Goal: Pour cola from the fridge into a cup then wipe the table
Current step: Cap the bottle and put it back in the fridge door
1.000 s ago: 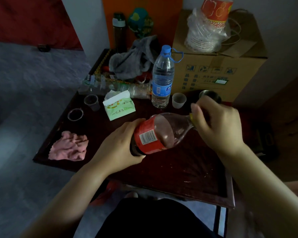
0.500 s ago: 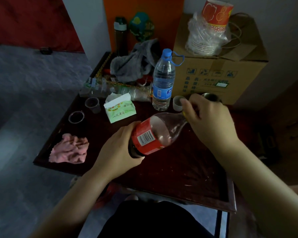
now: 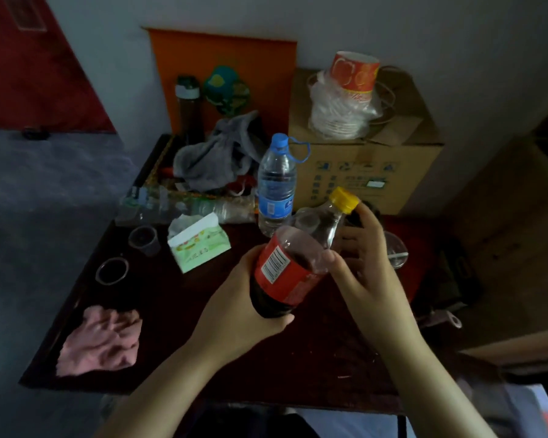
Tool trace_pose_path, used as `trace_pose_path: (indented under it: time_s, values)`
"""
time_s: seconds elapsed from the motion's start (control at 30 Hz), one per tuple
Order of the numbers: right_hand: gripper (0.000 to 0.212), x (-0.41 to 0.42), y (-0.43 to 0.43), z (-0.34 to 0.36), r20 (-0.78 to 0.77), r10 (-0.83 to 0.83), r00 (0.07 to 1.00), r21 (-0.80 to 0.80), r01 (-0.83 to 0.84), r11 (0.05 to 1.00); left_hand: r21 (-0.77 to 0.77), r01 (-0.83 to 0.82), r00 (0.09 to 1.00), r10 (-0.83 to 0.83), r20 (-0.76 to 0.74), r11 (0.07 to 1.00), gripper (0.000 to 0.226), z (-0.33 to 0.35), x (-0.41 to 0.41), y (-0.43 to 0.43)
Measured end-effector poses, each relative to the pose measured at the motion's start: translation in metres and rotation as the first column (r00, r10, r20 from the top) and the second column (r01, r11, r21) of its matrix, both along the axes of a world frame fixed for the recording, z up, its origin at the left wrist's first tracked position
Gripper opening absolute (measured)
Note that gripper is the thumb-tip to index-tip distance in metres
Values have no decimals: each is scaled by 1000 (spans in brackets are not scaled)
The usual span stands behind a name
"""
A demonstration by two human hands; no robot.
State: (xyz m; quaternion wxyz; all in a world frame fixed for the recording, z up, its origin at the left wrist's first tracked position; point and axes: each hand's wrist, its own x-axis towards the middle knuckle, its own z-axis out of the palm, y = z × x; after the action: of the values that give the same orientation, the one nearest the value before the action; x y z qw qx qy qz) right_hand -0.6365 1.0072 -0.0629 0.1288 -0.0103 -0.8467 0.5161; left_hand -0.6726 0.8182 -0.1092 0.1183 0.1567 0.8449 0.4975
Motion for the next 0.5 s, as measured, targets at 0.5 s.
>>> trace_pose_path:
  time_s: [0.5]
  values:
    - [67,44,-111,0,-5,-508,862,52,507,860,68,481,875,-484,34,874,98,-2,-30,-70]
